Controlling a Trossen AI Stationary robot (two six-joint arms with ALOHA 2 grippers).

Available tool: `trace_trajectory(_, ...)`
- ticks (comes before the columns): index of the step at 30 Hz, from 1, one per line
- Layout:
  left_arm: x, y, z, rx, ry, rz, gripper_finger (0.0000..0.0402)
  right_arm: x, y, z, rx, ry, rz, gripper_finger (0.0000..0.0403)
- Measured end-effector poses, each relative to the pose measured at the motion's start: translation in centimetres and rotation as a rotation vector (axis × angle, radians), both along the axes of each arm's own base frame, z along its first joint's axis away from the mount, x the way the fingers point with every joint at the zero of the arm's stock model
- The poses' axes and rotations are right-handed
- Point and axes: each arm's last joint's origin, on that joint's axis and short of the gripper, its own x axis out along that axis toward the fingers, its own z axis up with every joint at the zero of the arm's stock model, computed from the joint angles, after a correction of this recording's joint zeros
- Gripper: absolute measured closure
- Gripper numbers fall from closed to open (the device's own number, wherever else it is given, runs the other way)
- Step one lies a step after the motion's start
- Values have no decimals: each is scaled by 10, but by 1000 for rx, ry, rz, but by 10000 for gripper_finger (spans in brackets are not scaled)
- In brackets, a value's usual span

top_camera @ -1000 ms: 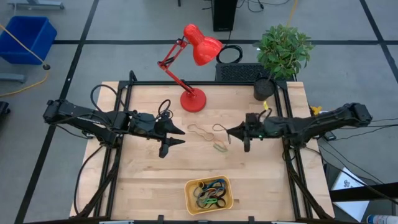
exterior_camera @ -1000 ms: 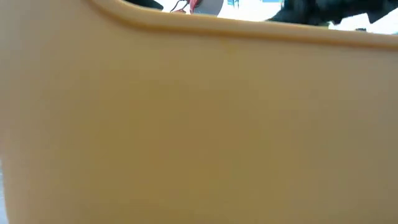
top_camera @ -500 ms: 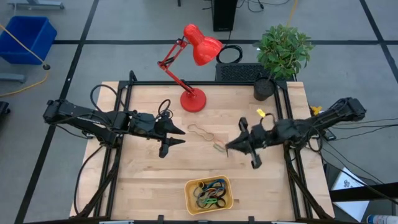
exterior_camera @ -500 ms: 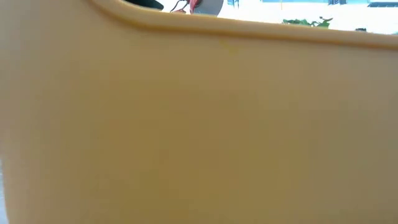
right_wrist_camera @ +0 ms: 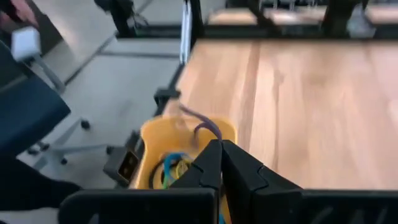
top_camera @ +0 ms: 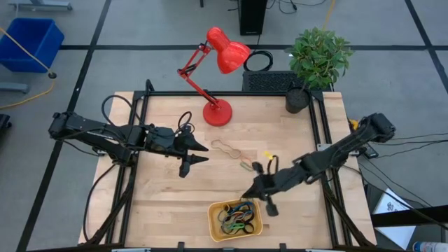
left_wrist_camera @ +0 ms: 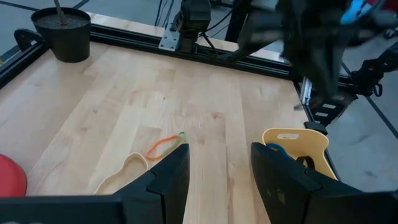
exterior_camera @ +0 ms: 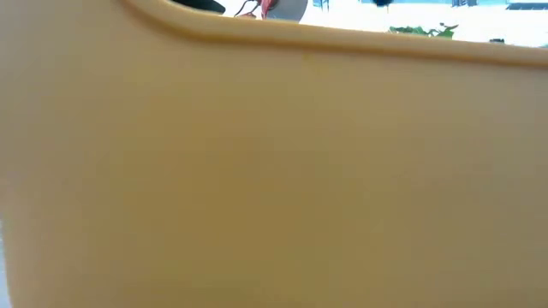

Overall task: Pick and place rubber bands into bin
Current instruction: Put the purple rubber band into the yellow bin

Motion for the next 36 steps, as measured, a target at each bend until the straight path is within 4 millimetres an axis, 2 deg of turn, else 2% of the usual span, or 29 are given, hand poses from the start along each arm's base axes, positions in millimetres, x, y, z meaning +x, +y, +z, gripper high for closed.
trace_trajectory(9,0,0,0,-10,1,4,224,22,13,-49,39,180,-67,403)
trace_trajectory(20,0,0,0,-18,2,9,224,34,25,-99,59,362,-49,403)
trace_trajectory(29,0,0,0,-19,1,9,224,34,29,-107,98,420,54,388)
trace_trajectory(36,0,0,0,-19,2,9,224,37,28,-104,90,375,72,333)
